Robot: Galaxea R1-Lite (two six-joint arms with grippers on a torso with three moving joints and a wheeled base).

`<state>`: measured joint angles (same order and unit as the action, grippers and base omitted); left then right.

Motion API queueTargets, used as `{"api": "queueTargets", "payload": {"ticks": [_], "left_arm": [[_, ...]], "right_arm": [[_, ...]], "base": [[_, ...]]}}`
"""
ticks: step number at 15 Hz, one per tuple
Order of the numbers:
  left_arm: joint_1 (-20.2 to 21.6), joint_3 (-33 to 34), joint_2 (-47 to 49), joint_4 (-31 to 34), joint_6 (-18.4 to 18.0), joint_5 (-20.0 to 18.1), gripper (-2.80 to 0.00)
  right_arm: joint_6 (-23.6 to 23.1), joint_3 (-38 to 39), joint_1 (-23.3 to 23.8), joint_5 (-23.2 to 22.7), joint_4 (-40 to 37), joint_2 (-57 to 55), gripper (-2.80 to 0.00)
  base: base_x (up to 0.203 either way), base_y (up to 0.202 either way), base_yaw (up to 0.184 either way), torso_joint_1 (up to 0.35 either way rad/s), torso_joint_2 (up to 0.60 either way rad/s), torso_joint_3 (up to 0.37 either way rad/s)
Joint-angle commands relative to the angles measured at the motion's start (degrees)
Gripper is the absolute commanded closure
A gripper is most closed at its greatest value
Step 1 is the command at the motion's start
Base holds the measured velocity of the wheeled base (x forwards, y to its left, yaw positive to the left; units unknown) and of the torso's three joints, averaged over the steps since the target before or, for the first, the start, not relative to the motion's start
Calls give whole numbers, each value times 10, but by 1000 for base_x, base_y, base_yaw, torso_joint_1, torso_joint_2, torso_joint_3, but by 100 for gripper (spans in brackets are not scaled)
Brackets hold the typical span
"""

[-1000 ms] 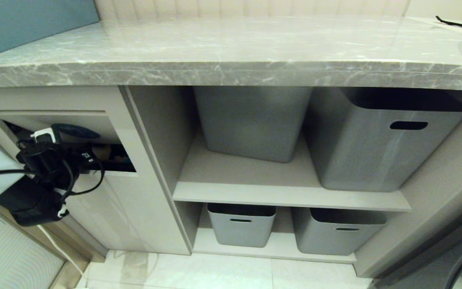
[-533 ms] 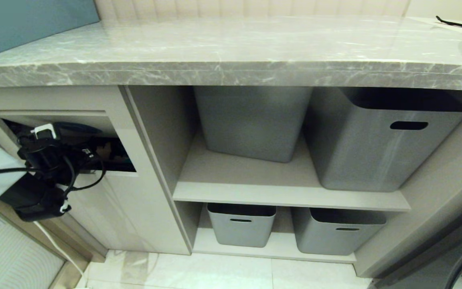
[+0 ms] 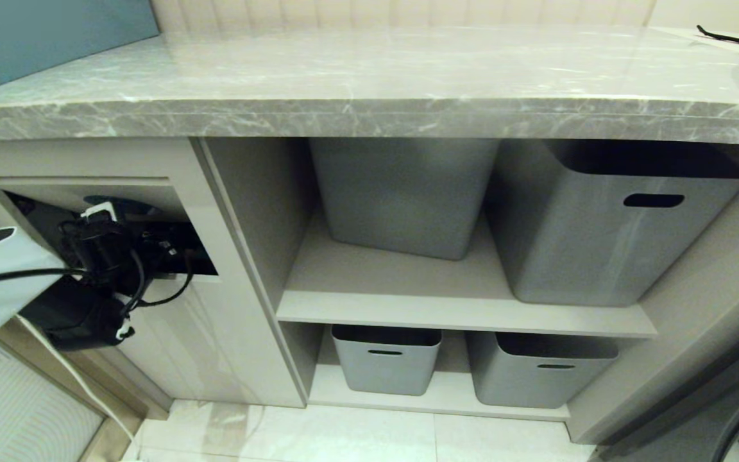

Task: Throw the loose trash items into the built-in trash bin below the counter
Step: Put the garbage in the trash can

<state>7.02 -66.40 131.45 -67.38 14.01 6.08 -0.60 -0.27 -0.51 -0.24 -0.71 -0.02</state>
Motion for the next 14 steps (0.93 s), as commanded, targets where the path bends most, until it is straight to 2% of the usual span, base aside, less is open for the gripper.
{"api": "queueTargets", "payload": {"ticks": [1,5,7,14], "left_arm": [[-16,-25,3,23,19,-1,-280],[-24,-39,6,22,38,-14,-280],[-24,-57,9,22,38,-27,-280],[-32,-69,8,15,34,-28,-280]], "right_arm": [[0,0,0,0,0,1,0],[0,0,0,0,0,1,0],[0,0,0,0,0,1,0],[0,0,0,0,0,1,0]], "base": [[0,0,0,0,0,0],[0,0,0,0,0,0],[0,0,0,0,0,0],[0,0,0,0,0,0]]}}
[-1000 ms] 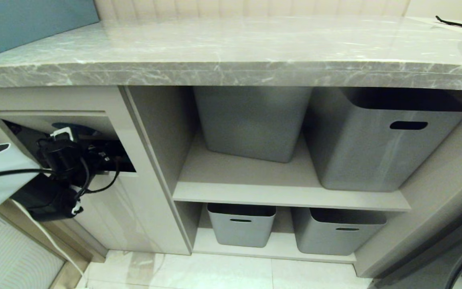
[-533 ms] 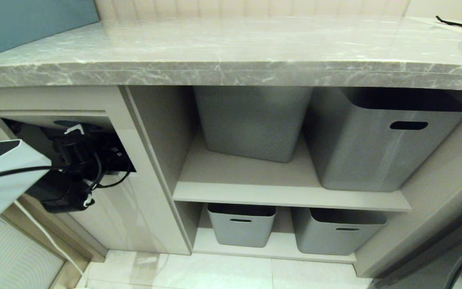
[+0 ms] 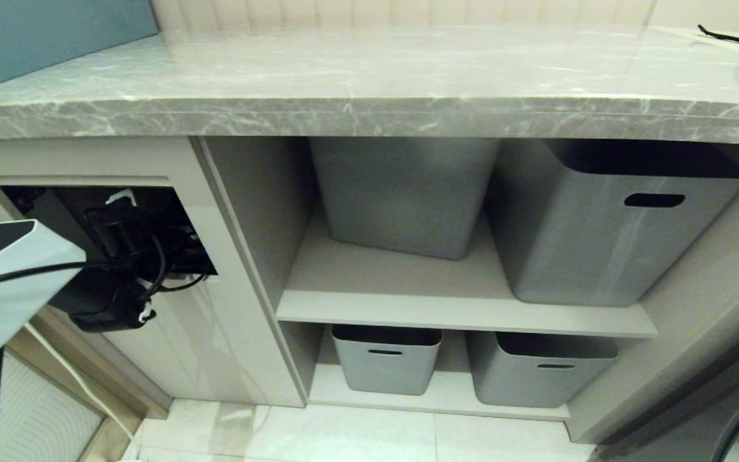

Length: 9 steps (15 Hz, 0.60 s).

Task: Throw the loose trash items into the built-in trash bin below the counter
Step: Put the garbage in the trash can

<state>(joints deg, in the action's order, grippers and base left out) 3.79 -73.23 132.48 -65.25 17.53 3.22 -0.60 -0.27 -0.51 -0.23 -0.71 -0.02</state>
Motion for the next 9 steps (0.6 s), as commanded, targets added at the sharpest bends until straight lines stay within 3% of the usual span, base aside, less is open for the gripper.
{"api": "queueTargets", "payload": {"ticks": [1,3,6,9], "left_arm": [[0,-1,-4,-7,-4,0,-280],[4,-1,-6,-27,-6,-3,-280],[17,-1,-5,-25,-52,-2,-280],[18,-13,-6,-23,-53,-4,-280]], "right_arm": [[0,0,0,0,0,1,0],[0,0,0,0,0,1,0],[0,0,0,0,0,1,0],[0,0,0,0,0,1,0]], "base": [[0,0,0,0,0,0],[0,0,0,0,0,0],[0,0,0,0,0,0],[0,0,0,0,0,0]]}}
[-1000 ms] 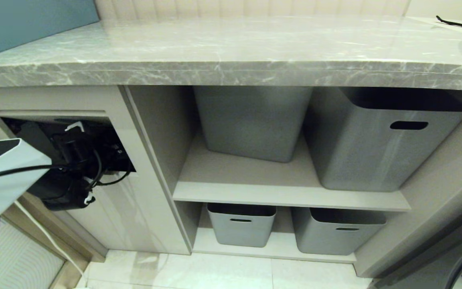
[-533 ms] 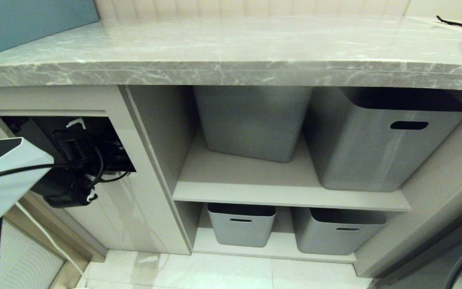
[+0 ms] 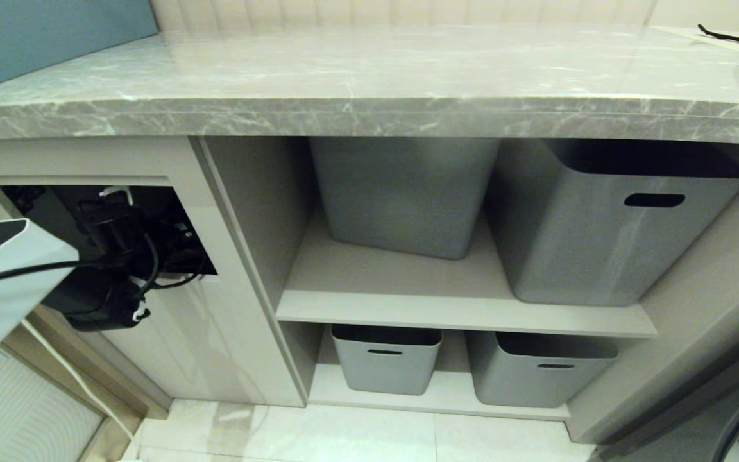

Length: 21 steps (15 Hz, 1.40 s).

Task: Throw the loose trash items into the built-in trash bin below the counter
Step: Put the garbage in the trash can

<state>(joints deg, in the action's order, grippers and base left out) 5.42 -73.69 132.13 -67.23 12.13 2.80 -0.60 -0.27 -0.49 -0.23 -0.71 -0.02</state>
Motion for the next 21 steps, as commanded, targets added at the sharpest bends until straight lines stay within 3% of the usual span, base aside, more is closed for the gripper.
{"api": "queueTargets", "payload": {"ticks": [1,9,16,21], "left_arm": [[1,-18,-2,-6,0,1,-280],[15,-24,-3,-9,-35,1,-280],[12,115,-63,-35,-48,29,-280],[10,151,-97,-57,-51,33,-280]], "right_arm": [[0,0,0,0,0,1,0],[0,0,0,0,0,1,0],[0,0,0,0,0,1,0],[0,0,0,0,0,1,0]], "base": [[0,0,0,0,0,0],[0,0,0,0,0,0],[0,0,0,0,0,0],[0,0,0,0,0,0]]}}
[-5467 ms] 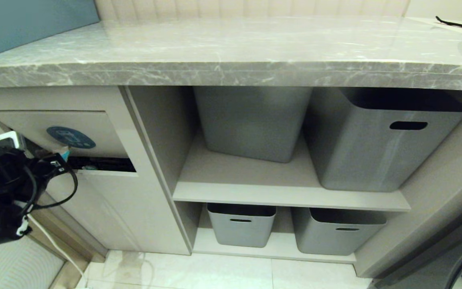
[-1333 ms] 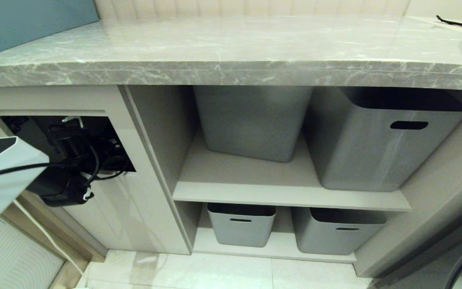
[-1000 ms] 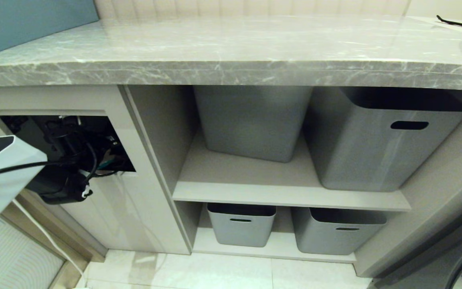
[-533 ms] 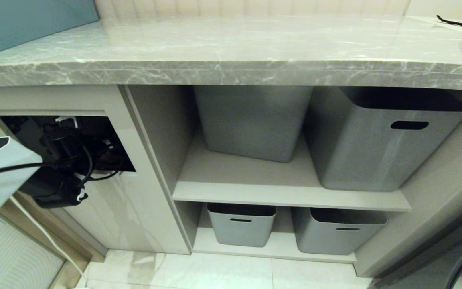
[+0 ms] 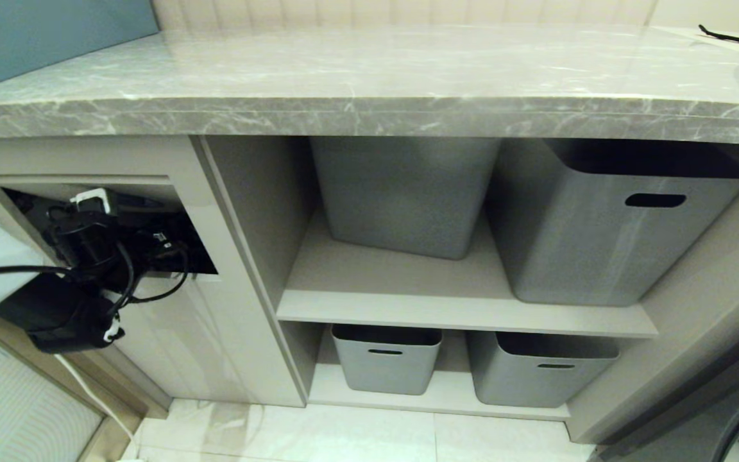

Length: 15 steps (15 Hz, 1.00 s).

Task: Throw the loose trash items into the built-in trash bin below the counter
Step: Put the garbage in the trash can

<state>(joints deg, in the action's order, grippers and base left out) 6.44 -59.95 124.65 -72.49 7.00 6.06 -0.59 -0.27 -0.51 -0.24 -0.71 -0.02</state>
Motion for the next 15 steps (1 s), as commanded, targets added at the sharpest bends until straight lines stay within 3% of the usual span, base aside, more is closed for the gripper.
{"api": "queueTargets", "payload": {"ticks": [1,4,8,12,14,15], "left_arm": [[0,26,-33,-5,1,0,-280],[0,96,-97,-4,4,-8,-280],[12,212,-189,-1,5,-70,-280],[27,323,-256,-1,12,-79,-280],[26,356,-295,0,11,-104,-280],[26,365,-314,1,10,-118,0]], "right_arm": [[0,0,0,0,0,1,0],[0,0,0,0,0,1,0],[0,0,0,0,0,1,0],[0,0,0,0,0,1,0],[0,0,0,0,0,1,0],[0,0,0,0,0,1,0]], "base": [[0,0,0,0,0,0],[0,0,0,0,0,0],[0,0,0,0,0,0],[0,0,0,0,0,0],[0,0,0,0,0,0],[0,0,0,0,0,0]]}}
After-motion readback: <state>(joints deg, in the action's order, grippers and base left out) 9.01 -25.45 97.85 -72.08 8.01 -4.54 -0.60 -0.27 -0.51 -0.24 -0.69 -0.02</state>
